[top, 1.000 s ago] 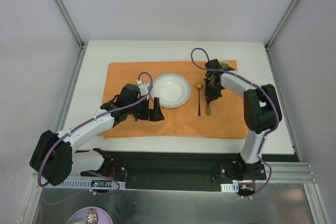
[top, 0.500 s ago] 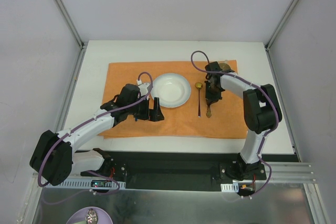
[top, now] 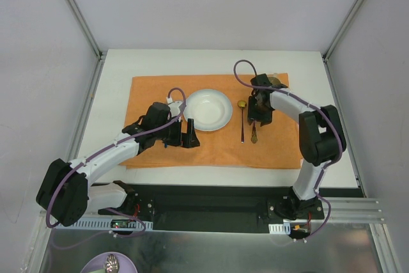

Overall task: Set the dinner table for one person
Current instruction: Place the knife on the napkin, then reset both arms

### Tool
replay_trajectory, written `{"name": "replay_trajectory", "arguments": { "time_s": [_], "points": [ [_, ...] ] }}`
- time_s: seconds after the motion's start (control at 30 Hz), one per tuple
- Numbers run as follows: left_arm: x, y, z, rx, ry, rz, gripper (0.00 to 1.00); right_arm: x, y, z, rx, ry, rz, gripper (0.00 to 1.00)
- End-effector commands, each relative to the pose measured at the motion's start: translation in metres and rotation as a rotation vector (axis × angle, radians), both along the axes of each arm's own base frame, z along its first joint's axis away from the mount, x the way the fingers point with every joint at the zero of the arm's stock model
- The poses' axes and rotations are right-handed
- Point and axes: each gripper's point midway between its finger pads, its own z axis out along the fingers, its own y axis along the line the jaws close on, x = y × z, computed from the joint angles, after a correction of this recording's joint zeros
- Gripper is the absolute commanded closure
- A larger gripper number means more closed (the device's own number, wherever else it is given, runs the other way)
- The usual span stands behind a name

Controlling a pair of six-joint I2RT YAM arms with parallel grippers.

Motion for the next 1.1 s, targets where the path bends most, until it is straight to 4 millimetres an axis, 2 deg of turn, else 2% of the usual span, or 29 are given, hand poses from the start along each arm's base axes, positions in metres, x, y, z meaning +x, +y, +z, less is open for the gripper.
{"name": "replay_trajectory", "arguments": {
  "time_s": [0.0, 0.07, 0.1, 0.2, 0.23, 0.37, 0.43, 0.47, 0.53, 0.57, 0.63, 0.67, 0.7, 0.77, 0.8, 0.93, 1.0, 1.07],
  "points": [
    [0.004, 0.001, 0.011, -0.022, -0.03, 0.014, 0.01, 0.008, -0.007, 0.048, 0.0, -0.112, -0.016, 0.48],
    [0.005, 0.003, 0.012, -0.019, -0.037, 0.02, 0.01, 0.008, -0.008, 0.059, 0.0, -0.134, -0.015, 0.48],
    [0.005, 0.003, 0.012, -0.017, -0.037, 0.023, 0.01, 0.011, -0.007, 0.074, 0.01, -0.172, -0.019, 0.48],
    [0.008, 0.006, 0.016, -0.008, -0.055, 0.043, 0.01, 0.01, -0.011, 0.095, 0.004, -0.214, -0.015, 0.47],
    [0.009, 0.007, 0.017, -0.005, -0.059, 0.05, 0.01, 0.007, -0.015, 0.108, -0.001, -0.241, -0.014, 0.46],
    [0.011, 0.013, 0.021, 0.025, -0.07, 0.072, 0.01, -0.003, -0.028, 0.137, -0.026, -0.319, -0.02, 0.21],
    [0.015, 0.017, 0.027, 0.038, -0.094, 0.092, 0.01, -0.014, -0.039, 0.143, -0.053, -0.338, -0.033, 0.17],
    [0.016, 0.019, 0.029, 0.044, -0.1, 0.1, 0.01, -0.019, -0.044, 0.156, -0.049, -0.377, -0.044, 0.14],
    [0.019, 0.026, 0.034, 0.066, -0.114, 0.134, 0.01, -0.032, -0.056, 0.152, -0.062, -0.376, -0.068, 0.09],
    [0.02, 0.027, 0.036, 0.072, -0.118, 0.139, 0.01, -0.04, -0.061, 0.16, -0.046, -0.407, -0.078, 0.06],
    [0.023, 0.034, 0.041, 0.093, -0.132, 0.165, 0.01, -0.048, -0.072, 0.161, -0.038, -0.418, -0.105, 0.05],
    [0.024, 0.036, 0.042, 0.097, -0.136, 0.172, 0.01, -0.056, -0.077, 0.152, -0.041, -0.398, -0.115, 0.04],
    [0.026, 0.039, 0.045, 0.097, -0.141, 0.184, 0.01, -0.062, -0.083, 0.159, -0.031, -0.429, -0.13, 0.04],
    [0.026, 0.046, 0.048, 0.106, -0.147, 0.206, 0.01, -0.072, -0.098, 0.147, -0.034, -0.415, -0.175, 0.02],
    [0.028, 0.051, 0.051, 0.109, -0.151, 0.224, 0.01, -0.078, -0.103, 0.152, -0.019, -0.446, -0.196, 0.01],
    [0.03, 0.078, 0.057, 0.177, -0.174, 0.323, 0.01, -0.091, -0.122, 0.14, 0.019, -0.46, -0.3, 0.0],
    [0.033, 0.095, 0.061, 0.226, -0.202, 0.381, 0.01, -0.097, -0.124, 0.13, 0.012, -0.441, -0.31, 0.0],
    [0.034, 0.111, 0.064, 0.264, -0.209, 0.421, 0.01, -0.099, -0.124, 0.129, 0.022, -0.451, -0.326, 0.0]
  ]
}}
